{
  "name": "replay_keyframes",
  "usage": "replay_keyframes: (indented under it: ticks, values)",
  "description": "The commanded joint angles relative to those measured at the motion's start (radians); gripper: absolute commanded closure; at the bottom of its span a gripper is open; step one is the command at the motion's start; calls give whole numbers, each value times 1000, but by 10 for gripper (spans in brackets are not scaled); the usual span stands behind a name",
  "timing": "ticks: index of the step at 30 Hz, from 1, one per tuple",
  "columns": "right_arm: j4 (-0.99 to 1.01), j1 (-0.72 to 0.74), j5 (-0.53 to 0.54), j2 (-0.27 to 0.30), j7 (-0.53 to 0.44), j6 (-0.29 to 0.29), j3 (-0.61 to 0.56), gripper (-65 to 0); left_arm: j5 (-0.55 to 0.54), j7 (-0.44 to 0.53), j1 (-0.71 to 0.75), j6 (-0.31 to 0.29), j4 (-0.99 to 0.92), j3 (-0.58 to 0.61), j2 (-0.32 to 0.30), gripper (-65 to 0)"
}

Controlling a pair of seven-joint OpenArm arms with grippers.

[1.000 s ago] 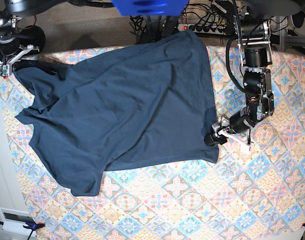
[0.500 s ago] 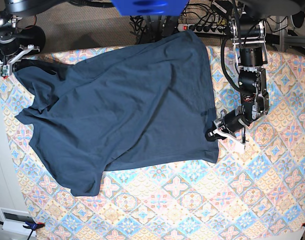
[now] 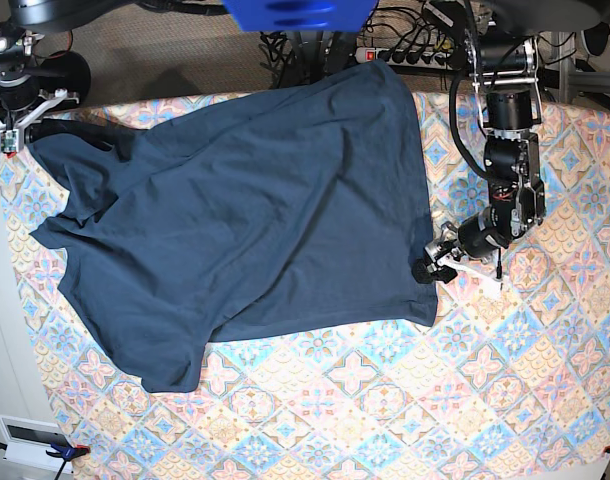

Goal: Layout the t-shirt on the table in an organized manner, then fold the t-shirt properly
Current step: 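Release the left gripper and grasp the shirt's hem corner with it, then drag the hem corner with the left gripper away from the right gripper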

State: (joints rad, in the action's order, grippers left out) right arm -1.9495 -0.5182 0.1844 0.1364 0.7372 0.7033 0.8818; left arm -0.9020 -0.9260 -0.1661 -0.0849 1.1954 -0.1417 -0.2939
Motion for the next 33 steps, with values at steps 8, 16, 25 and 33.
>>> replay_keyframes:
  ticks: [8,16,25,33]
  values:
    - [-17,13,10,18,-20,-5,6,-7,-3,5,-8,-5,14,-2,46,-469]
    - [-17,17,10,18,-20,-5,6,-7,-12,11,-17,-46,21,-11,60,-29]
    - [-15,28,10,18,-20,-5,7,-7,10,12,-122,-42,-12,-241,20,0]
    - [-15,88,10,19,31,-5,7,-7,79,84,-347,-42,-274,-276,-44,-1]
